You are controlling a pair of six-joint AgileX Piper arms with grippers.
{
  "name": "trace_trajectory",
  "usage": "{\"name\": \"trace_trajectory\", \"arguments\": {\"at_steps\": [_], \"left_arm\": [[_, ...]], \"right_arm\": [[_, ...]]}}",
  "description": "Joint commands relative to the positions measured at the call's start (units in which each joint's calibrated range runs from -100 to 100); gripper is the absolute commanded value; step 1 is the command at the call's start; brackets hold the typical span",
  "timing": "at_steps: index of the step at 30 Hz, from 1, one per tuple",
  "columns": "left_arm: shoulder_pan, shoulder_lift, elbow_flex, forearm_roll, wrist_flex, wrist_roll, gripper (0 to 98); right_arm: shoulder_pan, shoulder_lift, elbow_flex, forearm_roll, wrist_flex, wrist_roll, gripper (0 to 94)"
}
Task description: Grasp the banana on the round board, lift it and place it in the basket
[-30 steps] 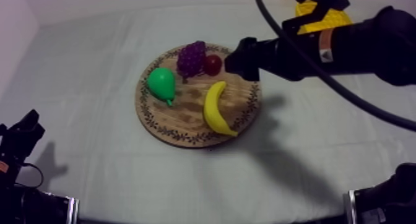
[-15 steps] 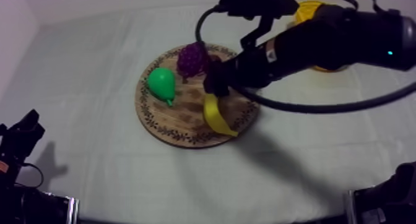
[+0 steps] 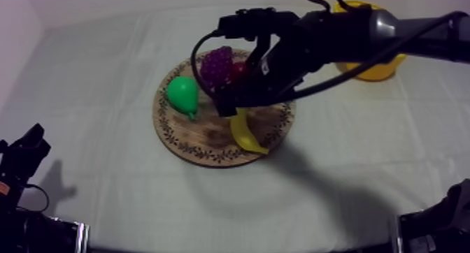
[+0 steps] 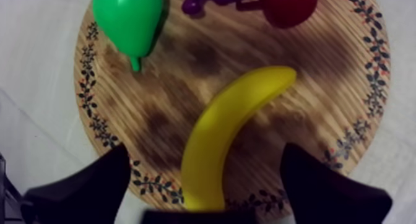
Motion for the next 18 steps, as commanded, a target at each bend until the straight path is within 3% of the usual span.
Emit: {"name": "trace_trajectory", "arguments": {"at_steps": [1, 10, 18], "left_arm": [[-0.03, -0.03, 0.03, -0.01, 0.02, 0.00, 0.1], [-0.03, -0.03, 0.03, -0.01, 0.02, 0.00, 0.1], [-0.03, -0.03, 0.03, -0.01, 0.02, 0.00, 0.1]], "right_arm": [[0.20, 2.45, -2.94, -0.66, 2.08, -0.31, 81.6], [1.66, 9.58, -13.70, -4.25, 13.46, -0.46, 82.7], [1.30, 12.82, -15.34, -5.78, 17.57, 0.52, 82.1]]}}
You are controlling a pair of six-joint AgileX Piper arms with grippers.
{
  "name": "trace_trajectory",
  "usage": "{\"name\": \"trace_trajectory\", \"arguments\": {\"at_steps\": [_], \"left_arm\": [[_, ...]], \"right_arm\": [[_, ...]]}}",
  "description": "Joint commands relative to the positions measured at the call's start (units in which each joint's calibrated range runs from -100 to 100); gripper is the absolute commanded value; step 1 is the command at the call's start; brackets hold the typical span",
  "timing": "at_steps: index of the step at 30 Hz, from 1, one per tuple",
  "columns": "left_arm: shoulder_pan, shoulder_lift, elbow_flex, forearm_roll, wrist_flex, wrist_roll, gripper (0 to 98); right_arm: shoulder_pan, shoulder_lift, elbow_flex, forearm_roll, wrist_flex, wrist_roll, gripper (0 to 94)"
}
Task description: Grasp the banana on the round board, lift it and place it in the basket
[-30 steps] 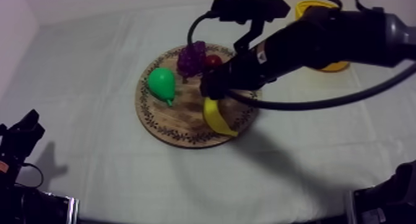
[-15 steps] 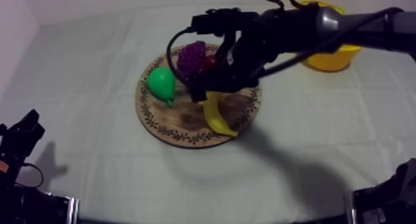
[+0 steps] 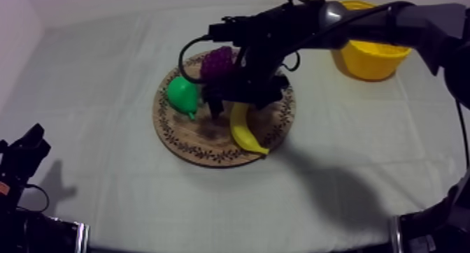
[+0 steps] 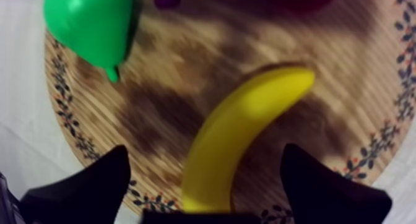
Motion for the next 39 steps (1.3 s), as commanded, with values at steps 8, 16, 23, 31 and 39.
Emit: {"name": "trace_trajectory", "arguments": {"at_steps": [8, 16, 23, 31, 39], "left_arm": [[-0.03, -0.03, 0.03, -0.01, 0.02, 0.00, 0.1], [-0.03, -0.03, 0.03, -0.01, 0.02, 0.00, 0.1], [-0.03, -0.03, 0.03, -0.01, 0.02, 0.00, 0.1], [-0.03, -0.03, 0.03, -0.01, 0.02, 0.00, 0.1], [-0.03, -0.03, 0.03, -0.01, 0.02, 0.00, 0.1]], "right_arm": [[0.96, 2.52, -0.70, -1.66, 2.88, 2.21, 79.9], [1.84, 4.54, -1.32, -4.19, 4.94, 6.06, 56.1], [1.64, 4.93, -1.31, -4.75, 5.61, 8.76, 37.6], [1.10, 4.66, -0.89, -5.34, 5.82, 12.05, 23.6], [2.03, 1.60, -1.00, -5.74, 7.26, 12.87, 22.5]]}}
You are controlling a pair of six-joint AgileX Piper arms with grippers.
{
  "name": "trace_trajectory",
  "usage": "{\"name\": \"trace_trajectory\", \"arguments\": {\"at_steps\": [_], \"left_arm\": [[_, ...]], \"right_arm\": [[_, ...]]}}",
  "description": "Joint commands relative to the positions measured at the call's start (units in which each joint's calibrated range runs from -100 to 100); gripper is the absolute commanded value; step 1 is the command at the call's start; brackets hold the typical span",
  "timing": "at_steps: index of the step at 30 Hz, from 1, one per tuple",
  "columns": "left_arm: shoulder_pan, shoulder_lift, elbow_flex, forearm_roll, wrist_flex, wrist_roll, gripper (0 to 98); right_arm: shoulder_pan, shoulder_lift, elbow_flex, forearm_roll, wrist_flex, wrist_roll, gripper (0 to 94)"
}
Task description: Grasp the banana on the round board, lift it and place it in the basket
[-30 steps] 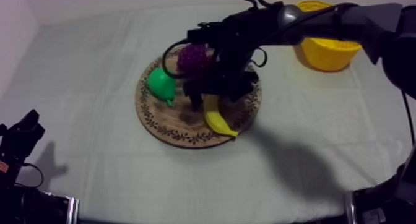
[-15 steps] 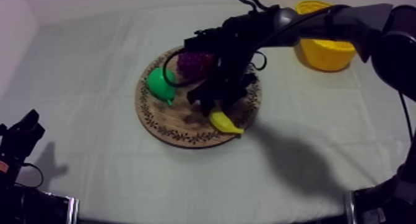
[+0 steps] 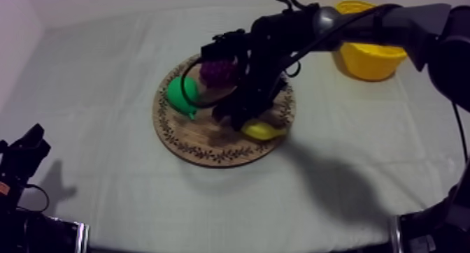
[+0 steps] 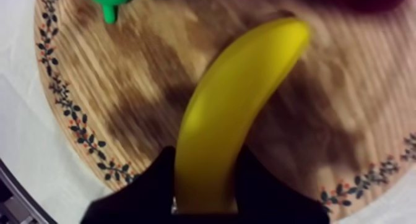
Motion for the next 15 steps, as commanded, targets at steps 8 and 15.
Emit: {"name": "trace_trajectory", "arguments": {"at_steps": [8, 15], "left_arm": [[-0.03, -0.03, 0.03, -0.01, 0.02, 0.00, 0.1], [-0.03, -0.03, 0.03, -0.01, 0.02, 0.00, 0.1]], "right_arm": [[4.89, -7.11, -4.02, -0.19, 7.18, 0.42, 22.8], [11.66, -10.70, -8.53, 0.69, 11.01, 0.44, 23.3]]}}
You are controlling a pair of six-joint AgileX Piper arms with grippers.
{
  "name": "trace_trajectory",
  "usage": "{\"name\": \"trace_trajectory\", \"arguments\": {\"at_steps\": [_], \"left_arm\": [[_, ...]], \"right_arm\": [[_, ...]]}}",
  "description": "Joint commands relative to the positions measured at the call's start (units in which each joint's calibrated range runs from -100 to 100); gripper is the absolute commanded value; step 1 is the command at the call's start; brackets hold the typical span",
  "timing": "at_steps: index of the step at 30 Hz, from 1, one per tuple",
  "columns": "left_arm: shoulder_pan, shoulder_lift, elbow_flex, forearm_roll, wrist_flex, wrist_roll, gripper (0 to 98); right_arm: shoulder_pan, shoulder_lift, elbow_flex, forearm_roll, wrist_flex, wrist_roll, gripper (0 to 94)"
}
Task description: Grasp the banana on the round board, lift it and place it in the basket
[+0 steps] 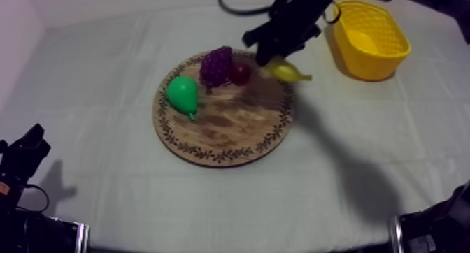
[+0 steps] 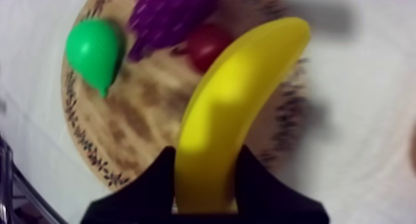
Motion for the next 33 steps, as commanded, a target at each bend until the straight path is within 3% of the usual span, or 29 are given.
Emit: {"name": "trace_trajectory", "arguments": {"at_steps": [1, 15, 24, 33], "left_arm": [[-0.03, -0.03, 0.03, -0.01, 0.02, 0.00, 0.1], [-0.03, -0.03, 0.03, -0.01, 0.02, 0.00, 0.1], [-0.03, -0.03, 0.03, -0.01, 0.02, 0.00, 0.1], [-0.03, -0.03, 0.03, -0.01, 0.02, 0.00, 0.1]], "right_arm": [[3.51, -0.19, -1.43, 0.31, 0.58, 0.07, 23.4], [17.62, 0.26, -9.10, 2.04, 4.19, 1.86, 23.9], [22.27, 2.40, -11.22, 2.53, 3.36, 2.84, 24.1], [23.67, 6.33, -12.50, 2.89, 1.53, 3.63, 24.6]]}}
